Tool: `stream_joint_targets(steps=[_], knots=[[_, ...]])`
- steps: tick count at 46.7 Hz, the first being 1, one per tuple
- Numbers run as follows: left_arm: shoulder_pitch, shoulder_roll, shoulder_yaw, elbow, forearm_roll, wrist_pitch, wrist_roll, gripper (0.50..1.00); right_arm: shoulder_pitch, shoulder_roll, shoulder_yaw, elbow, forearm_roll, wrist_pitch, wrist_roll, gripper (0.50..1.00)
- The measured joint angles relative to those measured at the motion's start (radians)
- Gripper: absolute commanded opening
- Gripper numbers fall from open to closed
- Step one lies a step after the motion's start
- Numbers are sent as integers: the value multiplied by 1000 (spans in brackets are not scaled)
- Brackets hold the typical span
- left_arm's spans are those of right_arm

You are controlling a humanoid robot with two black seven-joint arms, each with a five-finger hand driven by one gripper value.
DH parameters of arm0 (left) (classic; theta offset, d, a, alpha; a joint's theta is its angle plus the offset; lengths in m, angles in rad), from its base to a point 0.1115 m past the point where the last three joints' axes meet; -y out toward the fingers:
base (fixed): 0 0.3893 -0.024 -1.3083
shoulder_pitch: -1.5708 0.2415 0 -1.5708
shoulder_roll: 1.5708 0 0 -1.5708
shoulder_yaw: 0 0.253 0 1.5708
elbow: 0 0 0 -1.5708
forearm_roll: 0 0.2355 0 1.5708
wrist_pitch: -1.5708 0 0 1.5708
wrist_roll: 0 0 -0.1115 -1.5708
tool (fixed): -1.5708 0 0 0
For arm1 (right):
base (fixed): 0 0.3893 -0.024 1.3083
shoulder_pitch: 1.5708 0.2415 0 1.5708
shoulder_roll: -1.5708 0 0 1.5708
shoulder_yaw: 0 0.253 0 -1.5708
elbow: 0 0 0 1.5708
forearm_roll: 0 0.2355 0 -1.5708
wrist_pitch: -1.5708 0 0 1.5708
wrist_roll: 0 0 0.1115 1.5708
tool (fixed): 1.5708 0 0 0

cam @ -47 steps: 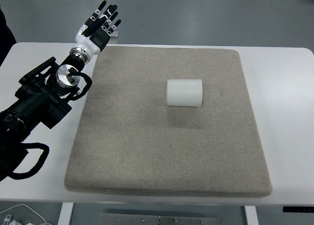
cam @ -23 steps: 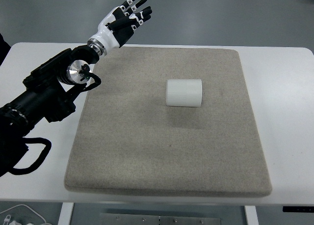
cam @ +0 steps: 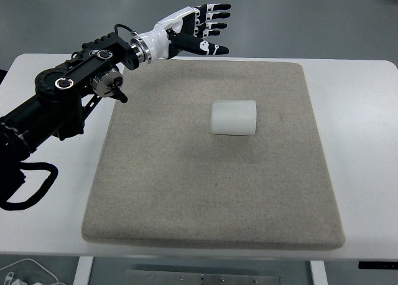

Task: Flip white cup upright
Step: 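Reach the left hand over the lying white cup and lower onto it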

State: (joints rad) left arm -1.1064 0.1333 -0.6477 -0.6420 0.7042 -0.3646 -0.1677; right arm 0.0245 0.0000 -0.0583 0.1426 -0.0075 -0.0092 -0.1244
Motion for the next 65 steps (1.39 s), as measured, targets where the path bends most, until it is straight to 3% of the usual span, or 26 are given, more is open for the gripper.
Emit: stream_joint_targets(steps=[15, 34, 45, 65], knots=[[-90, 84, 172, -155, 182, -12, 84, 994, 0, 0, 0, 0, 0, 0, 0, 930], [-168, 85, 369, -251, 229, -15, 204, 994, 0, 0, 0, 0, 0, 0, 0, 930], [-169, 73, 407, -251, 379, -17, 215, 994, 0, 0, 0, 0, 0, 0, 0, 930], [-165, 17, 411, -233, 426, -14, 234, 994, 0, 0, 0, 0, 0, 0, 0, 930]])
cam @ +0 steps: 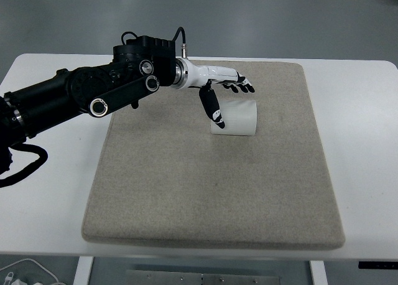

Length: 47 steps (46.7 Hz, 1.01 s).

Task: Flip white cup upright
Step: 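Reach the left hand over the lying white cup and lower onto it, then close the left hand fingers around the cup body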

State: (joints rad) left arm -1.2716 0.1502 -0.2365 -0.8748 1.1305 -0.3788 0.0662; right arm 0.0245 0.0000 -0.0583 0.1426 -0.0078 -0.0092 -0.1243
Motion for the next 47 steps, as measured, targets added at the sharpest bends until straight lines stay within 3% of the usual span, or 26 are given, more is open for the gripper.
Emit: stream_joint_targets(steps=[39, 43, 47], knots=[[21, -100, 33, 90, 50, 12, 7, 981, 0, 0, 0, 0, 0, 0, 0, 930], [21, -104, 34, 96, 54, 12, 7, 956, 0, 0, 0, 0, 0, 0, 0, 930], [21, -104, 34, 99, 56, 12, 7, 868, 0, 0, 0, 0, 0, 0, 0, 930]])
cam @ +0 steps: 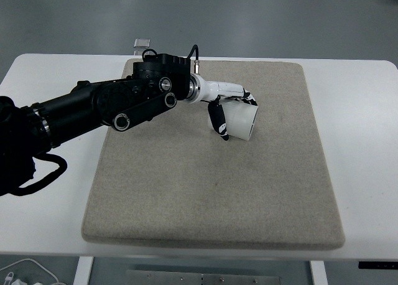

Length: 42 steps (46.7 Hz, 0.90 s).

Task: Flip white cup upright
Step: 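Close the left hand fingers around the cup body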

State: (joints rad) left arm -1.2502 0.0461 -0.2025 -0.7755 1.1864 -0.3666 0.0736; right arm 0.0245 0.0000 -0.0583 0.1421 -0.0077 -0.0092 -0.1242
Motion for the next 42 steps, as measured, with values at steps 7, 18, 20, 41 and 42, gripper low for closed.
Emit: stream_joint_targets(steps=[7, 18, 20, 41, 42], knots=[[1, 0, 8, 6, 14, 0, 0, 746, 0, 0, 0, 0, 0, 0, 0, 930], [1, 1, 14, 7, 20, 2, 0, 517, 0, 0, 0, 0, 0, 0, 0, 930], [1, 1, 14, 7, 18, 2, 0, 500, 0, 0, 0, 0, 0, 0, 0, 930], [-12, 2, -9, 15, -14, 3, 2, 500, 0, 0, 0, 0, 0, 0, 0, 930], [-14, 2, -14, 19, -17, 3, 2, 500, 0, 0, 0, 0, 0, 0, 0, 930]])
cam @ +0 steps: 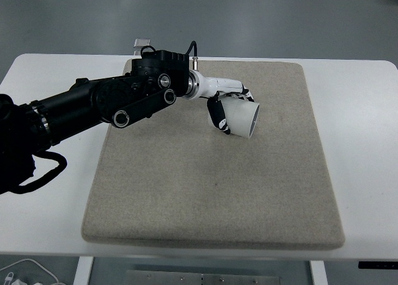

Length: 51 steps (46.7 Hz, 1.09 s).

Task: Flip white cup upright
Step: 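Close the left hand fingers around the cup body, then lift the cup with the left hand and rotate it opening-up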

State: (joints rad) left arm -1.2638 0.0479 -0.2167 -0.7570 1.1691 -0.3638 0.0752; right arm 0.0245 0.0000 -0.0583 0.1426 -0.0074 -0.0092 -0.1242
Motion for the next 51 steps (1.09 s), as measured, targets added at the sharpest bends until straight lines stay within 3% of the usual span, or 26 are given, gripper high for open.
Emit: stream_joint_targets(steps=[37, 51], knots=[[0, 75, -154, 155, -599, -70, -59, 500, 0, 0, 0, 0, 0, 0, 0, 930], [77, 74, -318, 178, -620, -120, -153, 500, 0, 0, 0, -1, 0, 0, 0, 930]])
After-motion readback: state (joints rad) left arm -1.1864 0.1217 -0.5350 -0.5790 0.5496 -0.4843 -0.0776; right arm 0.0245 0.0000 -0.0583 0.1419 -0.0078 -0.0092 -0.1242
